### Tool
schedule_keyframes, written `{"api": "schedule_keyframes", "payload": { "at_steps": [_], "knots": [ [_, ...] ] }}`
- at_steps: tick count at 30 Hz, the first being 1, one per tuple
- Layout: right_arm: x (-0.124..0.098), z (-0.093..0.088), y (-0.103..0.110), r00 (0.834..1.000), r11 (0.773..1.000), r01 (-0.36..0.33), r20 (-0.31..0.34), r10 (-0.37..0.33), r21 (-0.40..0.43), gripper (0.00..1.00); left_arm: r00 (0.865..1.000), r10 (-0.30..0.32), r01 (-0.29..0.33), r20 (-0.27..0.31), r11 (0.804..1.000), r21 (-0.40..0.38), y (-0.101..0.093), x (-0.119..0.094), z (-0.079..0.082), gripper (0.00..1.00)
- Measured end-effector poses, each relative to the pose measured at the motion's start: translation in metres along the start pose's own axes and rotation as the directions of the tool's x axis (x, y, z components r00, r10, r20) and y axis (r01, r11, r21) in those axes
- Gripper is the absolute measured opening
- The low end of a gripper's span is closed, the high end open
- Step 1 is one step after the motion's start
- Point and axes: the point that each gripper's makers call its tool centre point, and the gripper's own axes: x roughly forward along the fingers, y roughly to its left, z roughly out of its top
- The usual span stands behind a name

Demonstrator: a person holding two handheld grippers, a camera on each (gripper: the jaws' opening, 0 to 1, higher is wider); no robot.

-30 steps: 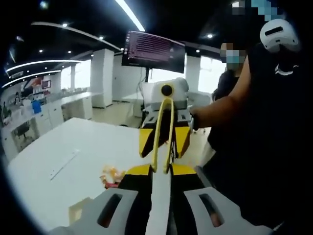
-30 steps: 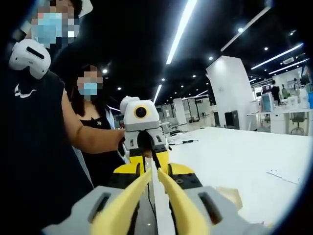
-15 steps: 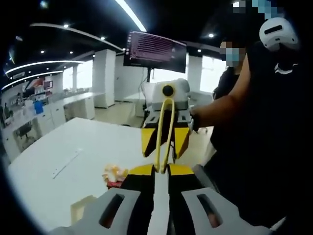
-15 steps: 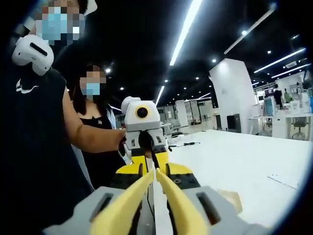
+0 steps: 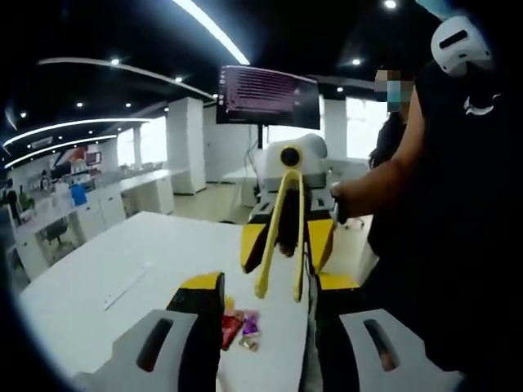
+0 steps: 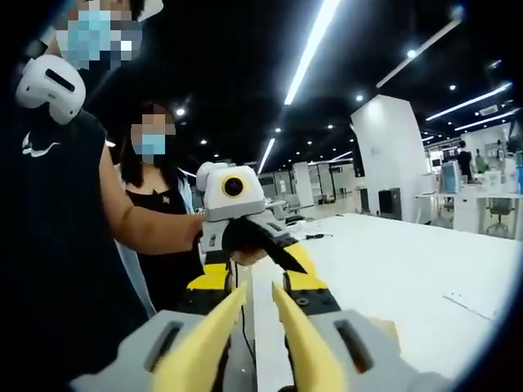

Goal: Place the target food into the container with the food tongs after gripping and lifting it, then release it inside without dropping or visibly crushing the food.

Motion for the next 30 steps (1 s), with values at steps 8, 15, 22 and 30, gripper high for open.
{"api": "schedule_keyframes", "payload": {
  "at_steps": [8, 15, 22, 30],
  "knots": [
    [-0.015, 0.003, -0.016, 0.998, 0.998, 0.048, -0.028, -0.049, -0.051, 0.24, 0.982, 0.187, -0.188, 0.03, 0.982, 0.029, 0.027, -0.014, -0.008, 0.87],
    [-0.038, 0.002, -0.032, 0.992, 0.991, 0.105, -0.064, -0.111, -0.087, 0.25, 0.946, 0.325, -0.325, -0.009, 0.946, -0.003, 0.047, -0.043, -0.042, 0.99],
    [-0.058, -0.005, -0.047, 0.977, 0.979, 0.17, -0.11, -0.182, -0.113, 0.25, 0.914, 0.405, -0.406, -0.022, 0.913, -0.038, 0.058, -0.07, -0.073, 0.99],
    [-0.07, -0.021, -0.059, 0.96, 0.968, 0.209, -0.16, -0.23, -0.138, 0.25, 0.888, 0.458, -0.46, -0.046, 0.887, -0.036, 0.061, -0.085, -0.103, 0.99]
  ]
}}
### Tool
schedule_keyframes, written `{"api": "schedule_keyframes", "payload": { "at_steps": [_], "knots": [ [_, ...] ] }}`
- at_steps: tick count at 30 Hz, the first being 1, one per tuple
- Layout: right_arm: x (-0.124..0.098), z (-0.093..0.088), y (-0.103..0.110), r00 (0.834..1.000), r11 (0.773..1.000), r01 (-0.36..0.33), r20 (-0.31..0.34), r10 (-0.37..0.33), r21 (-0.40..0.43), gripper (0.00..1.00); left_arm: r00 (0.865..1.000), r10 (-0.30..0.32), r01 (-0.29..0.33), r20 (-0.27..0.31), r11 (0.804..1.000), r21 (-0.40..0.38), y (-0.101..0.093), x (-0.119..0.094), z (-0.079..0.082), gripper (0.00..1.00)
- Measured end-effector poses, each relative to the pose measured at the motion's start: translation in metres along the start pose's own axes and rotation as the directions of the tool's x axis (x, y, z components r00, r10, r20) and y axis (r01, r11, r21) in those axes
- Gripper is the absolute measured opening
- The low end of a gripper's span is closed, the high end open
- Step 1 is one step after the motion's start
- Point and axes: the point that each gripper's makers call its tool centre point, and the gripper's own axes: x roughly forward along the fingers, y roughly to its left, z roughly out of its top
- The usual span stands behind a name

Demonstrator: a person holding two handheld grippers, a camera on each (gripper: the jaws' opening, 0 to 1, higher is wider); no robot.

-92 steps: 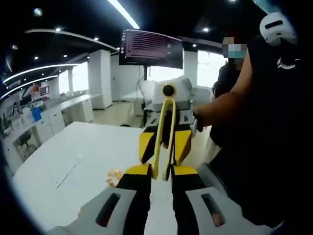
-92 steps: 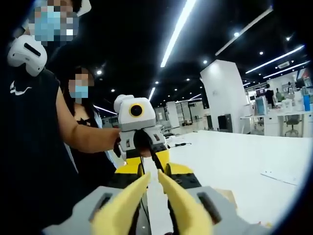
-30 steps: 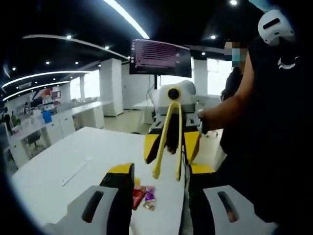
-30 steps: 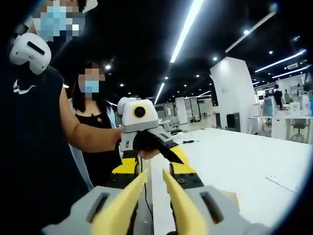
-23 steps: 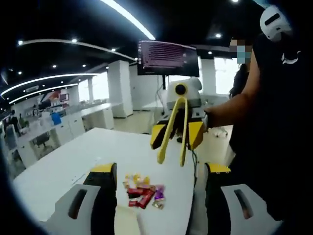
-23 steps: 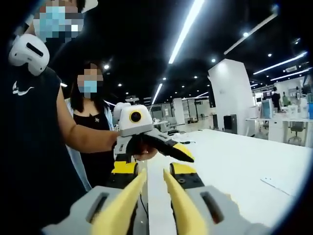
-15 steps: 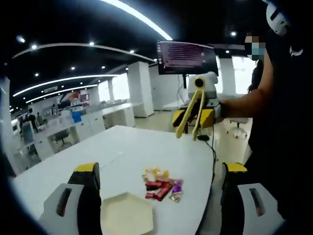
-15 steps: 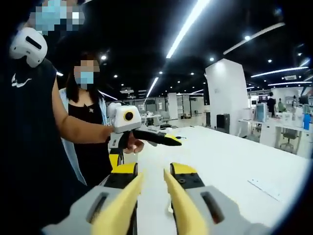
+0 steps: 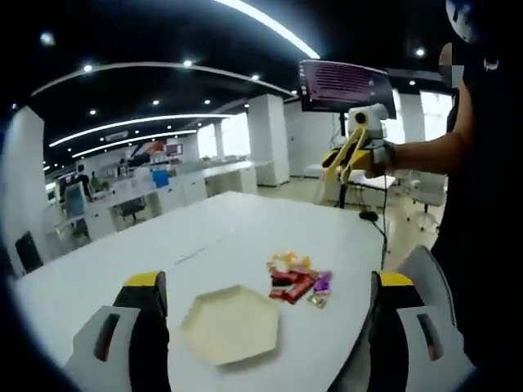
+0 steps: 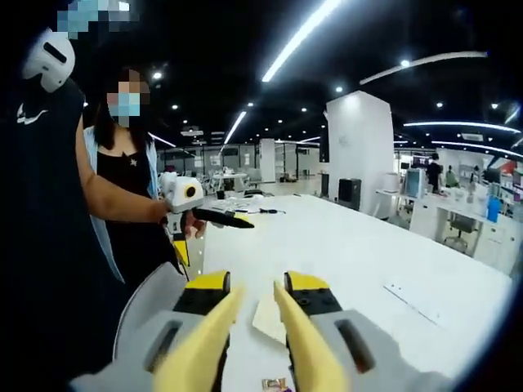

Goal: Place the target food into the container with the food tongs after gripping and lifting it, then release it inside without dropping or visibly crushing the food.

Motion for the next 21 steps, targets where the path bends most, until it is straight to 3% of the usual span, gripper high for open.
{"api": "schedule_keyframes", "payload": {
  "at_steps": [8, 13, 19, 21],
  "knots": [
    [-0.001, -0.017, -0.005, 0.997, 0.999, 0.038, -0.064, -0.039, -0.011, 0.25, 0.997, 0.068, -0.067, -0.023, 0.998, 0.008, 0.007, -0.007, -0.041, 0.99],
    [0.0, -0.025, -0.005, 0.994, 0.998, 0.057, -0.093, -0.059, -0.022, 0.25, 0.994, 0.107, -0.106, -0.029, 0.994, 0.005, 0.014, -0.012, -0.058, 0.99],
    [0.0, -0.041, -0.009, 0.987, 0.995, 0.09, -0.13, -0.093, -0.029, 0.24, 0.995, 0.088, -0.087, -0.048, 0.996, 0.011, 0.003, -0.01, -0.077, 0.99],
    [0.001, -0.047, -0.01, 0.984, 0.995, 0.096, -0.146, -0.099, -0.031, 0.24, 0.995, 0.072, -0.071, -0.073, 0.997, 0.004, -0.003, -0.007, -0.092, 0.99]
  ]
}}
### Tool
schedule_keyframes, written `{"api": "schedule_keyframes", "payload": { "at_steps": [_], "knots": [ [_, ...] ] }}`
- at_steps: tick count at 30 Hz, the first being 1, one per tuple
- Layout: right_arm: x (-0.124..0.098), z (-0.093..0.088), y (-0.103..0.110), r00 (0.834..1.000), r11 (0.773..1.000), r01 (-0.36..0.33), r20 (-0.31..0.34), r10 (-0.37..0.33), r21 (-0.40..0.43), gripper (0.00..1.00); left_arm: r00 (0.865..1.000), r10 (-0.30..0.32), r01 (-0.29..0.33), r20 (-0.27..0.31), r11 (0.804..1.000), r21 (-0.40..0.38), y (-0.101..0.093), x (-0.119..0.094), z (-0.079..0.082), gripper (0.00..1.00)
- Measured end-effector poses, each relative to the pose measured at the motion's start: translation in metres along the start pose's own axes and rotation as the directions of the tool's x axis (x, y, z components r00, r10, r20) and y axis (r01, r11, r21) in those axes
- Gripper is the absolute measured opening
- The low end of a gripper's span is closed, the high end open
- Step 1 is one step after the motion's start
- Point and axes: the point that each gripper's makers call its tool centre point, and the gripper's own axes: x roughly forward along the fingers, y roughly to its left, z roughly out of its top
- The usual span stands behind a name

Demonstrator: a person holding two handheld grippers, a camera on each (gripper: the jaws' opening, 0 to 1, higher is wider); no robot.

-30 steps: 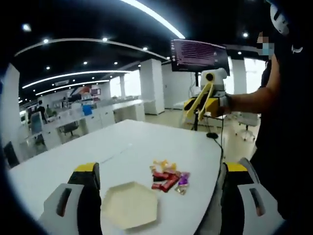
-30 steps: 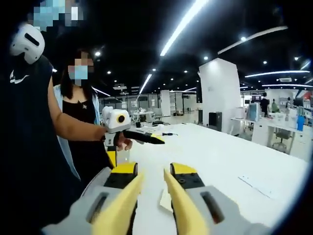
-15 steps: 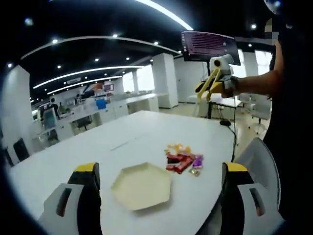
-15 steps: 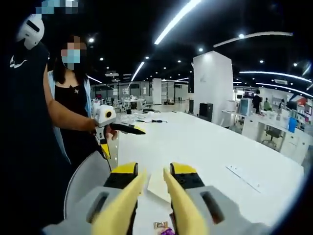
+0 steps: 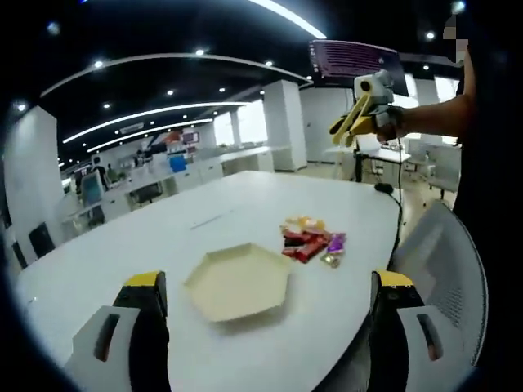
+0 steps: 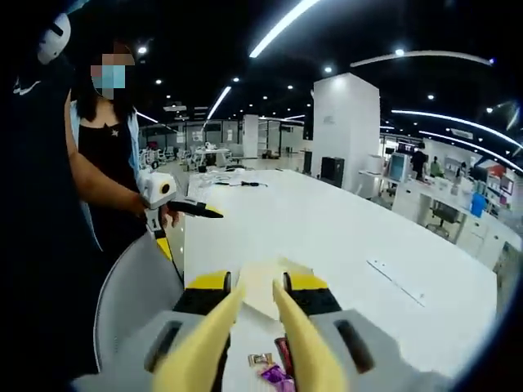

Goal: Place the target food into the container with the food tongs after gripping and lifting it, then release it inside without dropping or visibly crushing the food.

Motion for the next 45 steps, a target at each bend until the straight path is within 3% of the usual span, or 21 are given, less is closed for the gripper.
{"api": "schedule_keyframes", "payload": {
  "at_steps": [5, 10, 15, 18, 20, 24, 27, 39, 45],
  "knots": [
    [0.004, -0.014, 0.0, 0.999, 1.0, 0.02, -0.026, -0.019, 0.009, 0.24, 1.0, -0.001, 0.001, -0.013, 1.0, -0.022, -0.005, 0.004, -0.019, 0.99],
    [0.007, -0.03, -0.002, 0.997, 0.999, 0.046, -0.06, -0.044, 0.025, 0.24, 1.0, 0.011, -0.011, -0.011, 0.999, -0.05, -0.008, 0.01, -0.027, 0.99],
    [0.011, -0.041, -0.005, 0.994, 0.997, 0.07, -0.086, -0.067, 0.03, 0.24, 1.0, 0.012, -0.013, -0.01, 1.0, -0.027, -0.01, 0.014, -0.028, 0.99],
    [0.014, -0.047, -0.006, 0.992, 0.997, 0.075, -0.101, -0.073, 0.024, 0.24, 1.0, 0.022, -0.022, -0.018, 1.0, -0.015, -0.011, 0.017, -0.037, 0.99],
    [0.018, -0.056, -0.008, 0.989, 0.996, 0.088, -0.121, -0.084, 0.027, 0.24, 0.998, 0.027, -0.026, -0.063, 0.999, 0.019, -0.011, 0.019, -0.05, 0.99],
    [0.023, -0.068, -0.01, 0.987, 0.994, 0.104, -0.131, -0.098, 0.046, 0.24, 0.998, 0.051, -0.05, -0.033, 0.999, 0.02, -0.007, 0.017, -0.041, 0.99],
    [0.027, -0.08, -0.011, 0.984, 0.991, 0.121, -0.142, -0.111, 0.061, 0.24, 0.996, 0.065, -0.066, -0.063, 0.998, -0.011, -0.001, 0.016, -0.05, 0.99],
    [0.045, -0.128, -0.009, 0.972, 0.986, 0.136, -0.206, -0.114, 0.096, 0.24, 0.996, 0.07, -0.071, -0.05, 0.997, -0.027, 0.0, 0.016, -0.049, 0.99],
    [0.051, -0.142, -0.007, 0.97, 0.985, 0.137, -0.214, -0.111, 0.108, 0.23, 0.996, 0.07, -0.072, -0.053, 0.997, -0.03, 0.0, 0.016, -0.05, 0.99]
  ]
}}
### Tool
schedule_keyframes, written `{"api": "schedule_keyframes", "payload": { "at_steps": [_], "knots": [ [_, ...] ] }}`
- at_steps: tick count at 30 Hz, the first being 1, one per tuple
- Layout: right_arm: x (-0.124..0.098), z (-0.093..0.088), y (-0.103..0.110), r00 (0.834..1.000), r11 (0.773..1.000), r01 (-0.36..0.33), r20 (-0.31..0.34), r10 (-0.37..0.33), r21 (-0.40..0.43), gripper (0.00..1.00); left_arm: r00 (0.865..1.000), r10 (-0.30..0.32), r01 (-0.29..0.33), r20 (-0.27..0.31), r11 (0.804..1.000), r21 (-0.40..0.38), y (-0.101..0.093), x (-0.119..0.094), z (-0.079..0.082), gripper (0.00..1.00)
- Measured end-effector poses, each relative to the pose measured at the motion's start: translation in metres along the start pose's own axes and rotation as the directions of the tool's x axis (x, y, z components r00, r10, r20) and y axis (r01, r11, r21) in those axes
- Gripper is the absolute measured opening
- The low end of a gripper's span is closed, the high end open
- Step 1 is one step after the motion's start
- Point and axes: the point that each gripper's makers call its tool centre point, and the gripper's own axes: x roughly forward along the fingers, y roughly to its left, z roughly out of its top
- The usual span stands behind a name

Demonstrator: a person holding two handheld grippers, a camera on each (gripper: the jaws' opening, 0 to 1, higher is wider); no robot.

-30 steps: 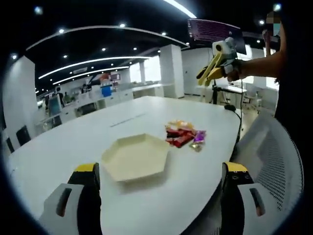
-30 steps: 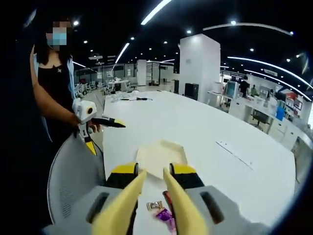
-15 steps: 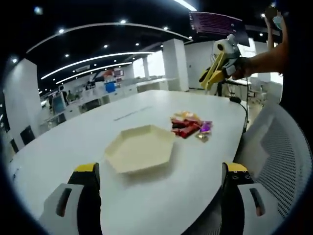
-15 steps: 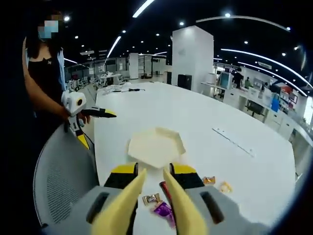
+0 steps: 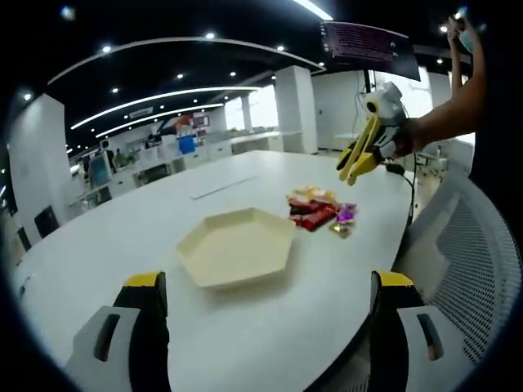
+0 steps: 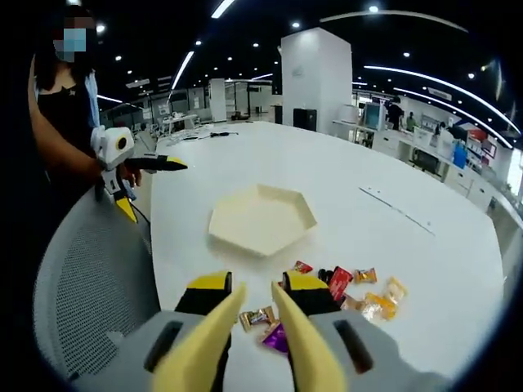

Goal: Place the target food into the container with the food tongs after gripping and lifting it, then release it inside without dropping or visibly crushing the food.

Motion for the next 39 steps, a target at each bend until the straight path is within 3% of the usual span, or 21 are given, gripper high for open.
{"api": "schedule_keyframes", "payload": {
  "at_steps": [23, 39],
  "knots": [
    [0.045, -0.049, -0.007, 0.997, 1.0, 0.016, -0.081, -0.014, 0.022, 0.24, 1.0, -0.004, 0.004, -0.028, 1.0, 0.014, -0.001, 0.002, -0.006, 0.99],
    [0.053, -0.069, -0.01, 0.991, 0.996, 0.022, -0.137, -0.011, 0.082, 0.26, 0.999, -0.005, 0.006, -0.037, 1.0, 0.013, 0.001, 0.003, -0.009, 0.99]
  ]
}}
